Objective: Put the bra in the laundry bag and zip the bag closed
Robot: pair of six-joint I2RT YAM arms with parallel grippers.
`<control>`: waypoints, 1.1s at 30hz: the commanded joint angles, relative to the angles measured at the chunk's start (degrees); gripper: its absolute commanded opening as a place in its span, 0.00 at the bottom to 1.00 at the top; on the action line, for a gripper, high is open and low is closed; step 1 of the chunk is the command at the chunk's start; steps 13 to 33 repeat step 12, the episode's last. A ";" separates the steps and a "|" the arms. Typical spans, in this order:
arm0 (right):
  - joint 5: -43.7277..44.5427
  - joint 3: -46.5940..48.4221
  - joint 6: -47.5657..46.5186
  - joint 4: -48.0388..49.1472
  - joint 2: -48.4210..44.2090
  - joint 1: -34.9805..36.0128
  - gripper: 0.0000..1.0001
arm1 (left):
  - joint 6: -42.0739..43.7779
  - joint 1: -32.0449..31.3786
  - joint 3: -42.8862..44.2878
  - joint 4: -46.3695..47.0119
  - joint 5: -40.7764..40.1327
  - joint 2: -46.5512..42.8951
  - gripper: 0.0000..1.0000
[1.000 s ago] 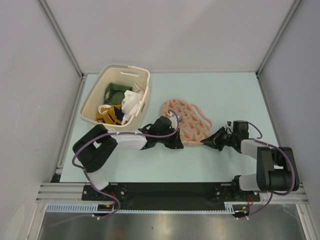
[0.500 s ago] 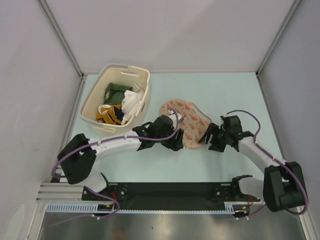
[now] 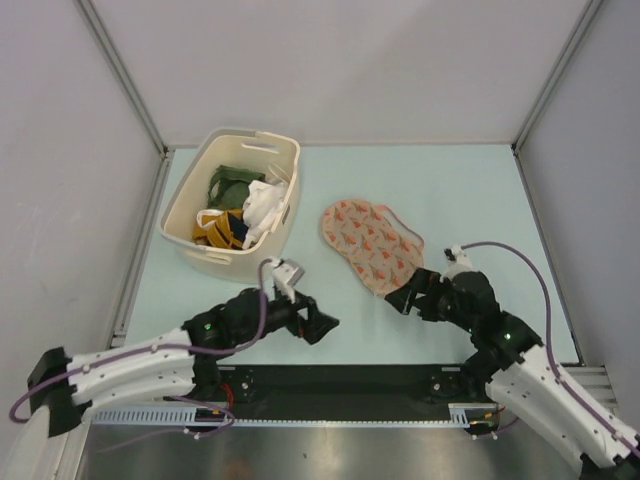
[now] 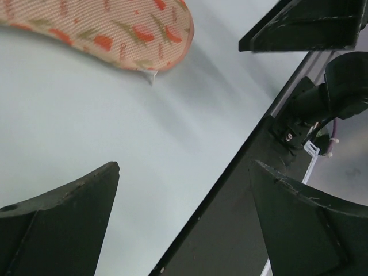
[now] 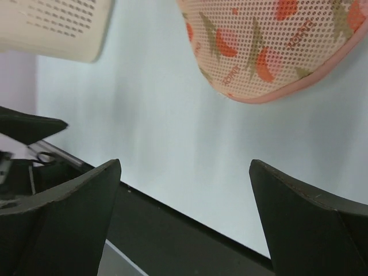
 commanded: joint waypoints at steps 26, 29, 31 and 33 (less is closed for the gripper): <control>1.64 -23.19 11.29 5.21 -31.25 1.71 1.00 | -16.45 -0.72 -34.79 12.88 9.07 -46.66 1.00; 1.64 -23.19 11.29 5.21 -31.25 1.71 1.00 | -16.45 -0.72 -34.79 12.88 9.07 -46.66 1.00; 1.64 -23.19 11.29 5.21 -31.25 1.71 1.00 | -16.45 -0.72 -34.79 12.88 9.07 -46.66 1.00; 1.64 -23.19 11.29 5.21 -31.25 1.71 1.00 | -16.45 -0.72 -34.79 12.88 9.07 -46.66 1.00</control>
